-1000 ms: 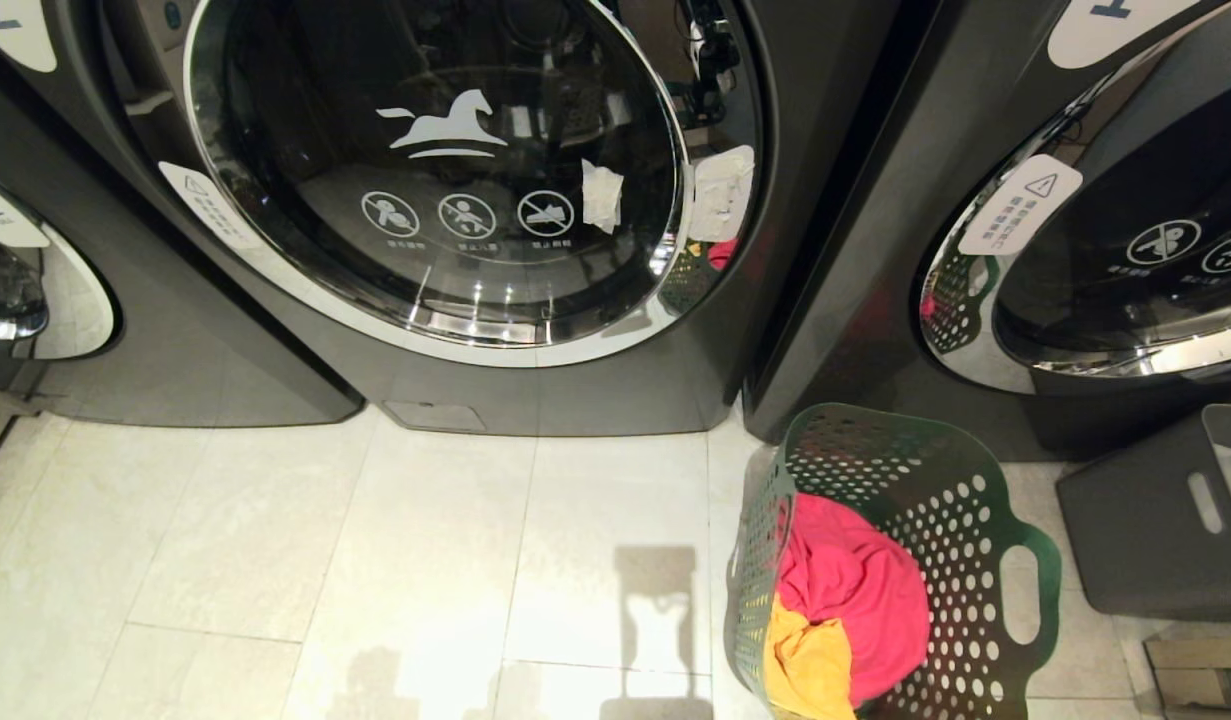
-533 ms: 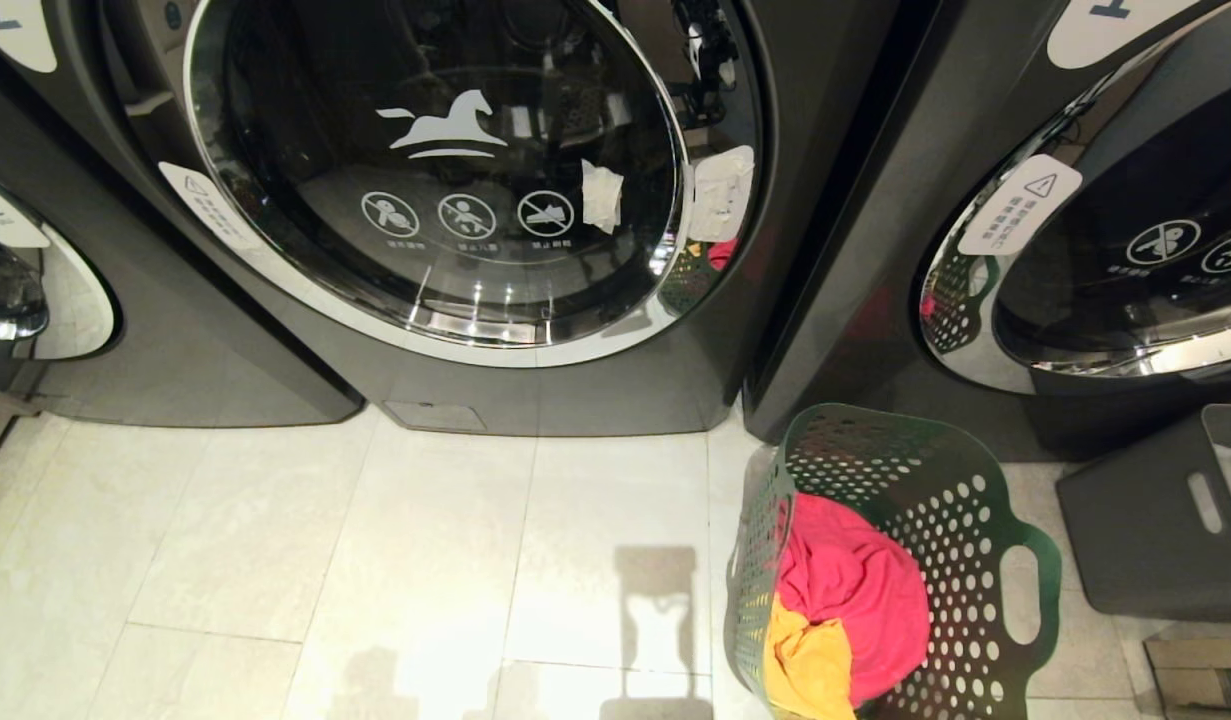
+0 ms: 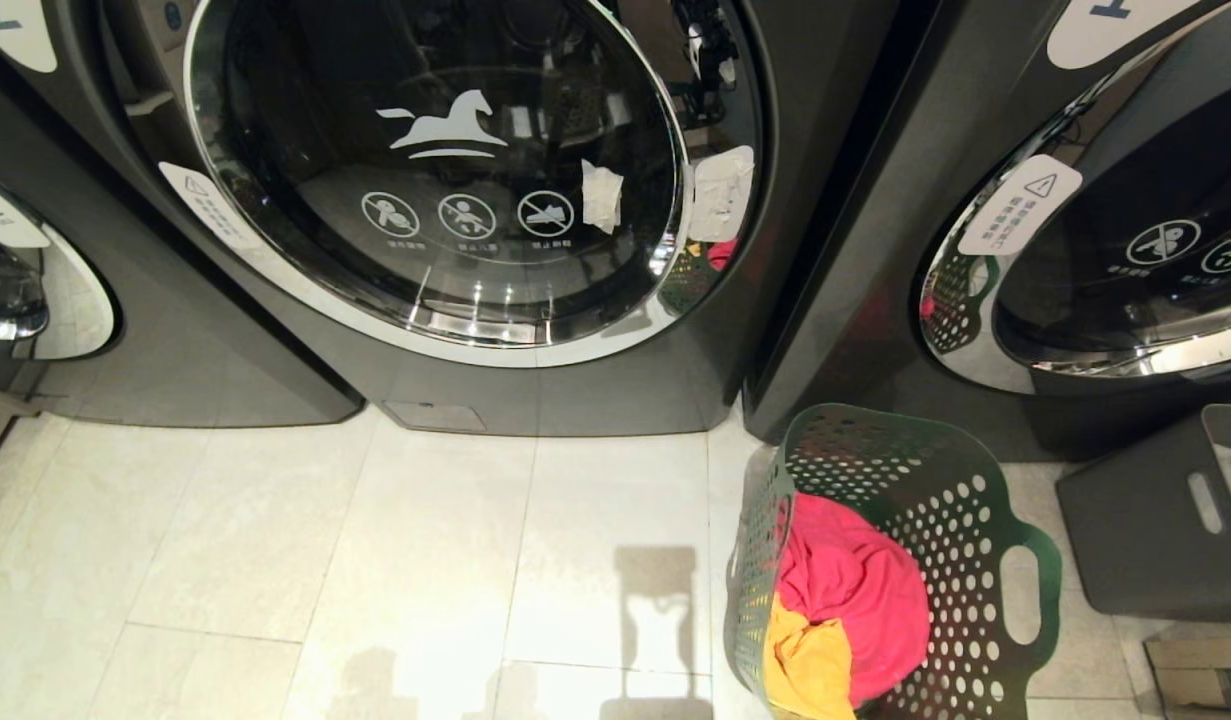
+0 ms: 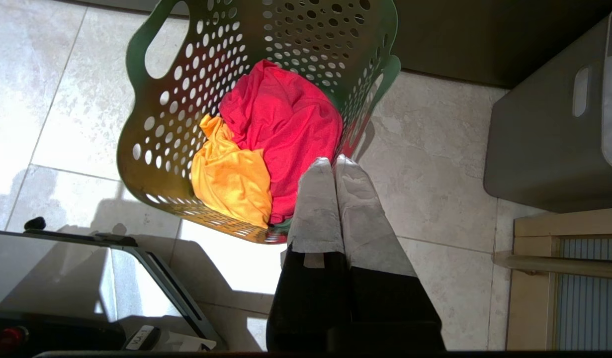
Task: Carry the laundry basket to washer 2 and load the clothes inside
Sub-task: Open the lid of the washing machine
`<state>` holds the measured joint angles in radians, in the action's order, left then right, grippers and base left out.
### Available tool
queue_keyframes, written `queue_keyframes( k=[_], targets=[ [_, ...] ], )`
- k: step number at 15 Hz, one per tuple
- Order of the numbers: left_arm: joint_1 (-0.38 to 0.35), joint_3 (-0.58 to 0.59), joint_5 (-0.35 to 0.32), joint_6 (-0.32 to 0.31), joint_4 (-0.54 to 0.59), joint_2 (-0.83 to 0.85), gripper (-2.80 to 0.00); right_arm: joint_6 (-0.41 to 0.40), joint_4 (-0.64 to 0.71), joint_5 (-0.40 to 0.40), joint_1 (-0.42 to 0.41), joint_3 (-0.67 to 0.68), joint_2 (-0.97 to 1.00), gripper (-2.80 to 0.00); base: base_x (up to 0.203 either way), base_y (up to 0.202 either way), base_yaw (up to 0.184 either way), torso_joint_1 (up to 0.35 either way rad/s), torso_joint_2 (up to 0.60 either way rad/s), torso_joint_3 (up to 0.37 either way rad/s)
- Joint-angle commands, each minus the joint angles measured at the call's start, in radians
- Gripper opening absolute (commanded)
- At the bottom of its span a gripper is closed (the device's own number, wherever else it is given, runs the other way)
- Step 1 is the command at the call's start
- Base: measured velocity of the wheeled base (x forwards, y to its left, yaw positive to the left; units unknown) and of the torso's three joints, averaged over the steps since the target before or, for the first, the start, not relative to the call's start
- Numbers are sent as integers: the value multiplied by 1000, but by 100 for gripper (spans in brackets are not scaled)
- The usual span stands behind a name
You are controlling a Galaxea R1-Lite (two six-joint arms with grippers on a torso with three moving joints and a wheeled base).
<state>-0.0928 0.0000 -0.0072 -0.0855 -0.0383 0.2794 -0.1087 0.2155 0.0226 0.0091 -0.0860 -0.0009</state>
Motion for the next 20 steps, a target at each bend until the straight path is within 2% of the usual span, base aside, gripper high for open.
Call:
queue_keyframes(
  k=[1,5,7,9,15,20],
  targets=[
    [-22,19,0,0,-3,5,-280,-2,1,0,0,0,-1,-280,0,0,0,0,0,0],
    [-15,17,-23,-28,-3,7,-280,0,1,2,0,0,-1,-280,0,0,0,0,0,0],
    [51,16,-32,-40,1,16,-280,-1,4,17,1,-1,-1,-280,0,0,0,0,0,0],
    [81,15,-31,-33,3,6,-280,-2,3,26,0,-1,-1,-280,0,0,0,0,0,0],
    [86,17,-29,-31,-4,-279,-280,0,-1,25,0,2,-1,-280,0,0,0,0,0,0],
    [89,27,-34,-82,-34,-278,-280,0,-1,25,0,3,-1,-280,0,0,0,0,0,0]
  ],
)
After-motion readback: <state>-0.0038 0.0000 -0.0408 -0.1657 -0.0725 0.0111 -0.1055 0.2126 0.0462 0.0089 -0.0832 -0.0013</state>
